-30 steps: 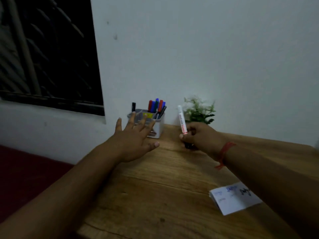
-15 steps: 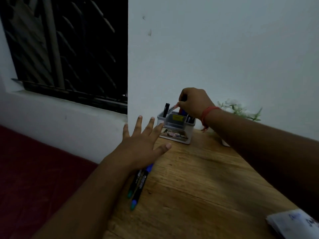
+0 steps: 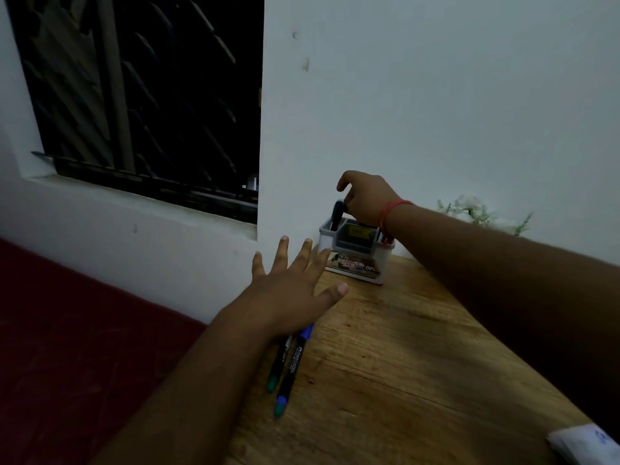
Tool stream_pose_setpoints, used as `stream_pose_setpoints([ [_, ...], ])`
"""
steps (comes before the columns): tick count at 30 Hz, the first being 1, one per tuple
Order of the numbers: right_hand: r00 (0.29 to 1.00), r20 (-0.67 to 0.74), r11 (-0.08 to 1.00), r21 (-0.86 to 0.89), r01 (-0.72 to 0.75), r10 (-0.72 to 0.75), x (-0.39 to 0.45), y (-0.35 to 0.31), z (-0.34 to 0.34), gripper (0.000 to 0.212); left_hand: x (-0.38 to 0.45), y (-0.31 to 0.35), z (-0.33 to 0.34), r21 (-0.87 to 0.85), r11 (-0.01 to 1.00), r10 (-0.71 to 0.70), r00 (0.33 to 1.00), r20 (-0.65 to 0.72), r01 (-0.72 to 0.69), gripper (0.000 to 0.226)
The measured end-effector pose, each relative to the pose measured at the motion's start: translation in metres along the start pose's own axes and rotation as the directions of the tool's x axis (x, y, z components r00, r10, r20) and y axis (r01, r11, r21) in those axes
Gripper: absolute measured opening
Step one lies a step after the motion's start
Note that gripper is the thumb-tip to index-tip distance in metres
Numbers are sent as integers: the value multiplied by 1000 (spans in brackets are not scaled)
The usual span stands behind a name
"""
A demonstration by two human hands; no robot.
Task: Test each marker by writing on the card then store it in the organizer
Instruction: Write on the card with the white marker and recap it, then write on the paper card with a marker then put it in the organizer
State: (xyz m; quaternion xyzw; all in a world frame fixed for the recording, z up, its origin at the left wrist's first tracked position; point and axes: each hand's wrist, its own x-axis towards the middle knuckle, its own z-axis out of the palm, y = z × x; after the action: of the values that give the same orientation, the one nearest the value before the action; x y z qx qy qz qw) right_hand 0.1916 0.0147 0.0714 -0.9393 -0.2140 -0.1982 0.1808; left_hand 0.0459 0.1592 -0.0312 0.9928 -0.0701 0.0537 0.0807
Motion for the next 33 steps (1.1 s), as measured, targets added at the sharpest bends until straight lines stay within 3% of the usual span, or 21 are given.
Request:
stream_pose_setpoints([
  [5,1000,-25,1000,16,-4,5,-9,3,-2,40,3,-6,1,27,1000,-9,999,37,8,86],
  [9,982,-189,997,70,25,-11,-42,9,-7,37,2,-13,0,-20,999,-24,997,69,25,77],
  [12,958,-277,989,105,105,-72,-81,10,-9,31,-2,-16,-6,-90,996,-21,999,26,23,55],
  [16,961,-201,972,98,215,-192,-145,15,-16,27,-8,-15,-11,-175,983,36,996,-77,-50,15],
  [23,970,-151,950,222,220,-189,-236,32,-51,28,-10,-7,-9,-28,998,63,998,12,-63,27],
  [27,976,-164,935,302,188,-144,-271,47,-69,24,-7,6,-4,-44,998,50,999,-3,-50,25],
  [30,985,-143,937,318,142,-100,-293,62,-80,18,-7,20,-3,-186,982,23,999,-45,-31,20],
  [33,995,-88,941,330,71,-44,-314,82,-90,19,-11,44,-13,-463,885,-23,988,-153,-51,17],
])
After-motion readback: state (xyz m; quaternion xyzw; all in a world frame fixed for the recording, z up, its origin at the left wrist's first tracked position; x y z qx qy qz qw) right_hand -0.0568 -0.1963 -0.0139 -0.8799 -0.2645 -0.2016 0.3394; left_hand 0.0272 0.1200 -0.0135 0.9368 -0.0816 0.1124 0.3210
